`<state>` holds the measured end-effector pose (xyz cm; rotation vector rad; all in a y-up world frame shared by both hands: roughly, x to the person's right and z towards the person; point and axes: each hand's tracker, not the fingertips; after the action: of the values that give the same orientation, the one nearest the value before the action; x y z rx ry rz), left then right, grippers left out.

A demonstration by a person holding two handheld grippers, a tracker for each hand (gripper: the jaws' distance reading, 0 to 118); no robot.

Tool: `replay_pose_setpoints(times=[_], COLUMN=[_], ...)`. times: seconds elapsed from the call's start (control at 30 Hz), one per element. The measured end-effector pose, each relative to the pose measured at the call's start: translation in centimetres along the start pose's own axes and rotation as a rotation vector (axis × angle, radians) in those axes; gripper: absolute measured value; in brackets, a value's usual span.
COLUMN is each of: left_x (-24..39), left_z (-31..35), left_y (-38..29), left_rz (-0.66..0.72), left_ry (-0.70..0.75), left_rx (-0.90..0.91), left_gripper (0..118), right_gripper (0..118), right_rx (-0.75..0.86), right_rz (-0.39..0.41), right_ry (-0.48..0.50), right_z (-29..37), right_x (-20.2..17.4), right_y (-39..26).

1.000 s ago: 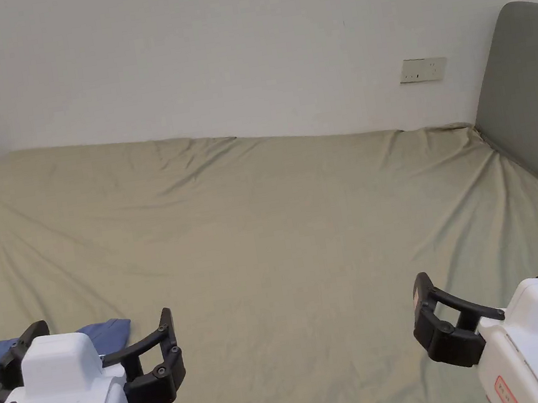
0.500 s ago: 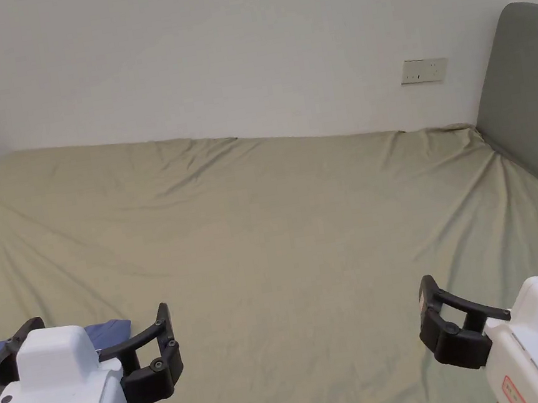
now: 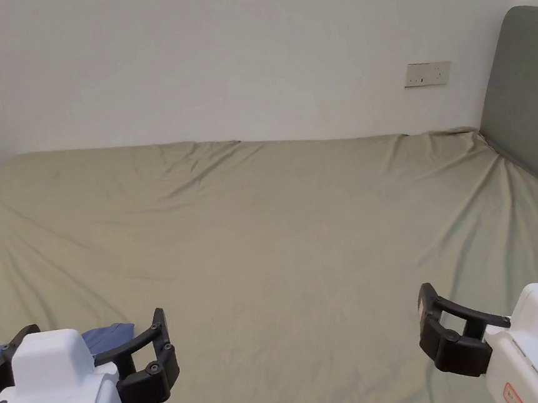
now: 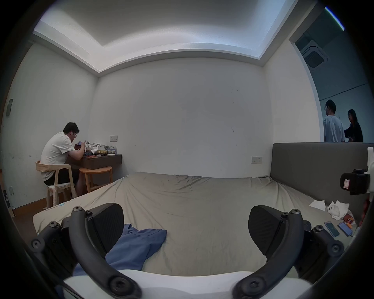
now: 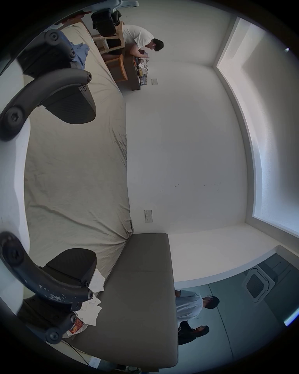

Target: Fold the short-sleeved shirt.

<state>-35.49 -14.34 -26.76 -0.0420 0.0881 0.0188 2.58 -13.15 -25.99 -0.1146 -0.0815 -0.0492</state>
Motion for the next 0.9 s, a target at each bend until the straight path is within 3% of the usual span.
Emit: replay_pose_setpoints(times=[0.17,0.9], left_x=[-0.33,-0.18], left_z=[-0.25,-0.30], left_y=[-0.10,-0.46], left_rz=[0.012,0.009], left_ry=[0.006,-0.005], left_rx=[-0.012,-0.036], left_gripper=[118,118], right_gripper=[118,118], right_rx=[-0.004,-0.021], right_rz=[-0.025,-0.005], right_ry=[0.002,0.005], right_z=[-0.15,-0.16], right_x=[0.39,0.31], right_y=[0.12,-0.27])
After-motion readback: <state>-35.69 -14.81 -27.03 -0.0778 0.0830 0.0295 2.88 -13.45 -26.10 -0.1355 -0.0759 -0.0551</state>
